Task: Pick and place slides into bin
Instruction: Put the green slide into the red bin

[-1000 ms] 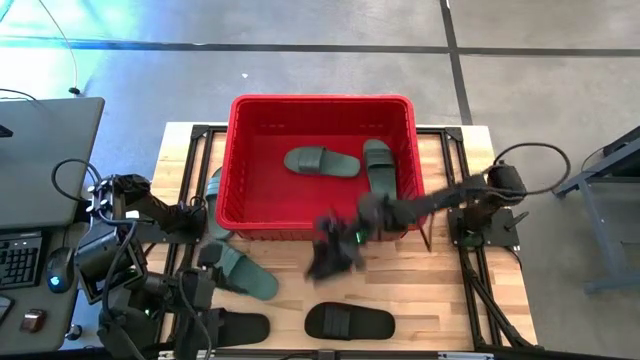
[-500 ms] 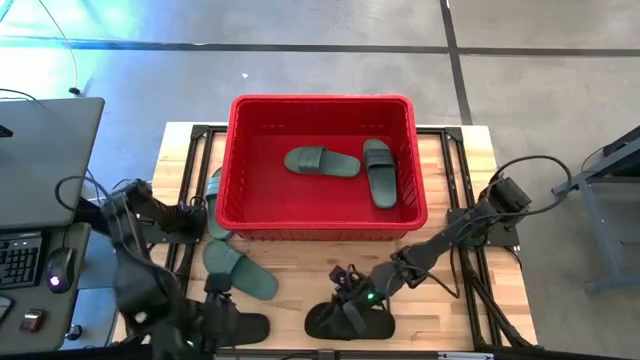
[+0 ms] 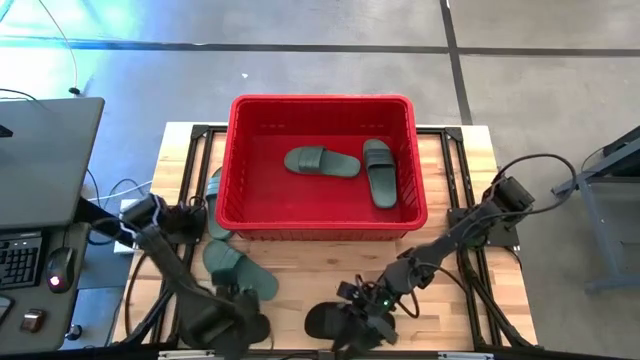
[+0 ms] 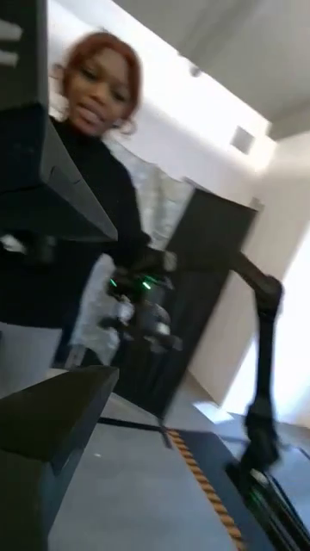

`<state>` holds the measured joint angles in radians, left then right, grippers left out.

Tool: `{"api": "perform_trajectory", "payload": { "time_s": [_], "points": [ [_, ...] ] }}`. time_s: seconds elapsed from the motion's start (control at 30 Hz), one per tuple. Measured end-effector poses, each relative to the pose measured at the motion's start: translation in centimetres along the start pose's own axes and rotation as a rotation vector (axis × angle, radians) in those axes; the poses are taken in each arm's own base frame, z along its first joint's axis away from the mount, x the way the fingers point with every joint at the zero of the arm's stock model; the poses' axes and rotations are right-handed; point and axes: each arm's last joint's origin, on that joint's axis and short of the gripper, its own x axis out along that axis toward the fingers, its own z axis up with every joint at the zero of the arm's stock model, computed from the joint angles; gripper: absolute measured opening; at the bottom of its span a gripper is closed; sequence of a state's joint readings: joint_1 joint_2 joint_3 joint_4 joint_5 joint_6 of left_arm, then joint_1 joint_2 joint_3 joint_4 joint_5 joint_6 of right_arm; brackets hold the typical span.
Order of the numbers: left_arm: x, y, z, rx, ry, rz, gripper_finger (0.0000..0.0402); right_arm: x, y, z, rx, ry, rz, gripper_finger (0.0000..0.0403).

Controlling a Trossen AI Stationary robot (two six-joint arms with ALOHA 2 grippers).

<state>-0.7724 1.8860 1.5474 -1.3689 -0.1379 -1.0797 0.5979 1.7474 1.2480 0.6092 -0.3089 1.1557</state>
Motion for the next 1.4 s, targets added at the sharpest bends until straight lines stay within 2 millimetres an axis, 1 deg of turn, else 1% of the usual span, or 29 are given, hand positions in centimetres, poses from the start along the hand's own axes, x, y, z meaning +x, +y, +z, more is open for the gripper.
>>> {"api": "perform_trajectory", "payload": {
  "time_s": [0.03, 0.17, 0.23, 0.3, 0.4, 0.5, 0.6, 0.73, 0.83, 0.97, 1.07, 1.23, 1.3, 1.4],
  "points": [
    [0.4, 0.4, 0.4, 0.041, 0.029, 0.04, 0.0158, 0.0, 0.1, -0.2, -0.007, 0.023, 0.01, 0.0238],
    [1.5, 1.6, 2.0, 0.179, 0.096, 0.111, 0.0142, 0.0, 0.1, -0.5, -0.006, 0.091, 0.023, 0.0238],
    [1.9, 2.1, 2.9, 0.202, 0.126, 0.119, 0.0141, 0.0, 0.1, -0.5, -0.005, 0.101, 0.028, 0.0238],
    [2.1, 2.8, 3.6, 0.187, 0.16, 0.121, 0.0146, 0.0, 0.1, -0.5, -0.006, 0.104, 0.029, 0.0238],
    [2.3, 3.4, 4.5, 0.163, 0.168, 0.108, 0.0166, 0.2, 0.2, -0.9, -0.003, 0.116, 0.031, 0.0238],
    [2.3, 3.7, 4.7, 0.188, 0.167, 0.123, 0.0198, 0.3, 0.4, -1.3, -0.002, 0.126, 0.036, 0.0238],
    [2.6, 3.9, 4.9, 0.163, 0.159, 0.131, 0.0234, 0.3, 0.5, -1.5, -0.002, 0.13, 0.038, 0.0238],
    [3.9, 4.4, 4.3, 0.101, 0.201, 0.195, 0.027, 0.4, 0.5, -1.7, -0.001, 0.119, 0.033, 0.0238],
    [5.4, 4.9, 3.5, 0.063, 0.256, 0.238, 0.0279, 0.4, 0.6, -1.7, -0.001, 0.12, 0.033, 0.0238],
    [7.3, 5.5, 2.3, -0.013, 0.352, 0.264, 0.0271, 0.4, 0.5, -1.7, -0.001, 0.094, 0.022, 0.0238],
    [8.3, 6.0, 1.5, -0.055, 0.404, 0.299, 0.0259, 0.4, 0.5, -1.6, 0.002, 0.076, 0.013, 0.0238],
    [9.8, 6.2, 1.0, -0.075, 0.397, 0.303, 0.0234, 0.4, 0.5, -1.5, 0.0, 0.045, -0.001, 0.0238],
    [9.9, 6.1, 1.0, -0.082, 0.401, 0.283, 0.0215, 0.4, 0.4, -1.4, 0.001, 0.032, -0.007, 0.0238],
    [9.3, 5.7, 1.4, -0.091, 0.412, 0.231, 0.0162, 0.4, 0.4, -1.4, 0.001, 0.024, -0.01, 0.0238]
  ]
}}
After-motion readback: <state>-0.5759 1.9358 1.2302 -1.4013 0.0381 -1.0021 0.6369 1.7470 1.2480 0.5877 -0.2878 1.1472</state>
